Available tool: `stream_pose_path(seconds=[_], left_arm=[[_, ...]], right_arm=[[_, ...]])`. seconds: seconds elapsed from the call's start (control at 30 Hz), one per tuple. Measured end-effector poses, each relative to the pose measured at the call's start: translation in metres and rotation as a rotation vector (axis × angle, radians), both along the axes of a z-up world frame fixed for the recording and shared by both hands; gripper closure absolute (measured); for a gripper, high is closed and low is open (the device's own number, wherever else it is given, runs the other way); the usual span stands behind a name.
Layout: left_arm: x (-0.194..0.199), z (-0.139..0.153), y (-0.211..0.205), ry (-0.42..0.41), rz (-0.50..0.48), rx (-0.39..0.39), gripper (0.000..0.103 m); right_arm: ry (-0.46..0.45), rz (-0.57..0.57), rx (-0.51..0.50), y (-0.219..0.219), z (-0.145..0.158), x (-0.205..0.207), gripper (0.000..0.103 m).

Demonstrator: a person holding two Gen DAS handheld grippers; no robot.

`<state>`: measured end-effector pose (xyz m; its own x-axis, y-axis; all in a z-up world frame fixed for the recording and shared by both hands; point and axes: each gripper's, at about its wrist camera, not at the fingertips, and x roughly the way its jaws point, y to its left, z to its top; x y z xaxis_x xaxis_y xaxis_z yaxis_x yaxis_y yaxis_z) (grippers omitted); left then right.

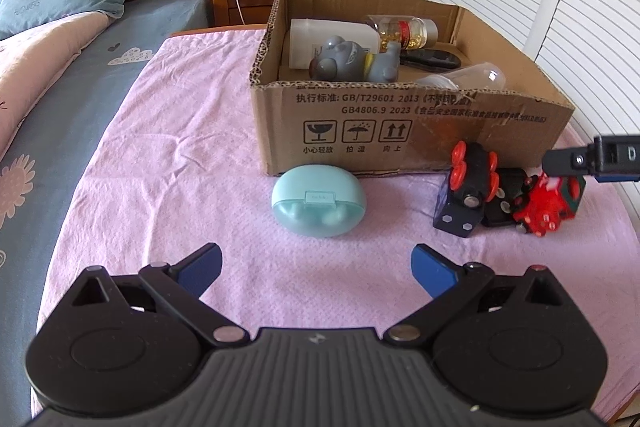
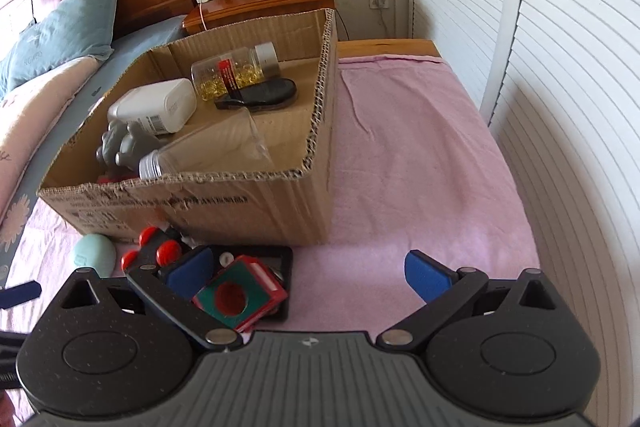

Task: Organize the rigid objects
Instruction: 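Move the left gripper to the teal round case while the right gripper approaches the red S.L block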

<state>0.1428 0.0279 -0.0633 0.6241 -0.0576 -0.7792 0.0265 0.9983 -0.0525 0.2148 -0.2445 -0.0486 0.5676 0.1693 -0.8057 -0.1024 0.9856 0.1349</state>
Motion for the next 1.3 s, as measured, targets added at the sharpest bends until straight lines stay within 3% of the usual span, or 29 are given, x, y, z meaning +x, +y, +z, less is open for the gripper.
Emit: stream_pose_path(seconds=[0.23, 0.37, 0.6, 0.7, 1.17, 1.3], left_arm=[[-0.005, 0.003, -0.001, -0.007, -0.004, -0.005, 0.003], [-0.006, 0.004, -0.001, -0.009, -0.005, -0.006, 0.003], [-0.006, 0.004, -0.002, -0.012, -0.009, -0.014, 0.003], [-0.003, 0.002, -0.001, -0.009, -0.007, -0.016, 0.003], [0.030, -0.018, 0.009, 0.029, 0.053, 0.004, 0.003], [0.037, -0.016, 0.011, 0.024, 0.013, -0.046, 0.003]], right_arm=[[0.029, -0.025, 0.003, -0.017, -0.009, -0.020, 0.000], [0.023, 0.036, 0.021, -0.016, -0.012, -0.035, 0.000], [0.043, 0.104, -0.083, 0.002, -0.032, -0.052, 0.000], [0.011, 0.115, -0.164, 0.008, -0.037, -0.054, 0.000], [-0.032, 0.116, -0.154, 0.007, -0.041, -0.060, 0.000], [-0.042, 0.114, -0.153, 0.007, -0.041, -0.062, 0.000]])
